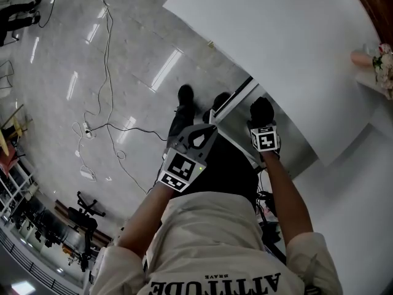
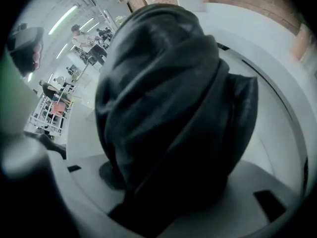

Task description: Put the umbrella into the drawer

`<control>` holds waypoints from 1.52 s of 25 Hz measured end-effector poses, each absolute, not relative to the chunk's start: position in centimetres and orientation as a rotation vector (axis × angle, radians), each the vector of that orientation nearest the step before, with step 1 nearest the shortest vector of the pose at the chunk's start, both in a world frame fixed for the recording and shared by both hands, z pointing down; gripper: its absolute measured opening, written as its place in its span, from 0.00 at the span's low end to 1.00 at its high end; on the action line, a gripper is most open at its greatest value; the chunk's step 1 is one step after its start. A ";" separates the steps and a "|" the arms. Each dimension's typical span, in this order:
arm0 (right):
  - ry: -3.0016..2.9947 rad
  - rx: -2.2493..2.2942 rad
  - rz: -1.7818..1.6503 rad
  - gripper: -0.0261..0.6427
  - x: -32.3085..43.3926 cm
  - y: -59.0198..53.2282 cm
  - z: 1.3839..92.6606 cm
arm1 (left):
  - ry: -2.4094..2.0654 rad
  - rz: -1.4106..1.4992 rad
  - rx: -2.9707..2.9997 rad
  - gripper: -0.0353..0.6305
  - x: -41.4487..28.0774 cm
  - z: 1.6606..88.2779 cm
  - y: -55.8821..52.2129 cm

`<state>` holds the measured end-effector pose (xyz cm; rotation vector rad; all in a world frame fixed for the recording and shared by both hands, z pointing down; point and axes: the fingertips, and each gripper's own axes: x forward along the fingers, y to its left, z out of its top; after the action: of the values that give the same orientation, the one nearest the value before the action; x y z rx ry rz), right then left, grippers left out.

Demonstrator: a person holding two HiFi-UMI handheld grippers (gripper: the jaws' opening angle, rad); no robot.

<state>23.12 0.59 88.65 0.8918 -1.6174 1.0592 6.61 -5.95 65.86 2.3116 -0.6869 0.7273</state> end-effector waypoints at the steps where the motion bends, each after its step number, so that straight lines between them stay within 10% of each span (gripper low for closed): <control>1: -1.603 0.899 1.056 0.42 23.3 0.6 89.0 | -0.690 0.731 2.307 0.09 6.5 66.0 -5.9; 38: -1.858 1.208 1.097 0.43 24.3 -0.3 77.5 | -0.625 0.716 2.533 0.09 7.6 58.5 -7.3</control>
<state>24.34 -0.28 77.49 1.2078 -1.8576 1.0975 7.62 -7.33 58.51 2.5332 -0.6245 0.7159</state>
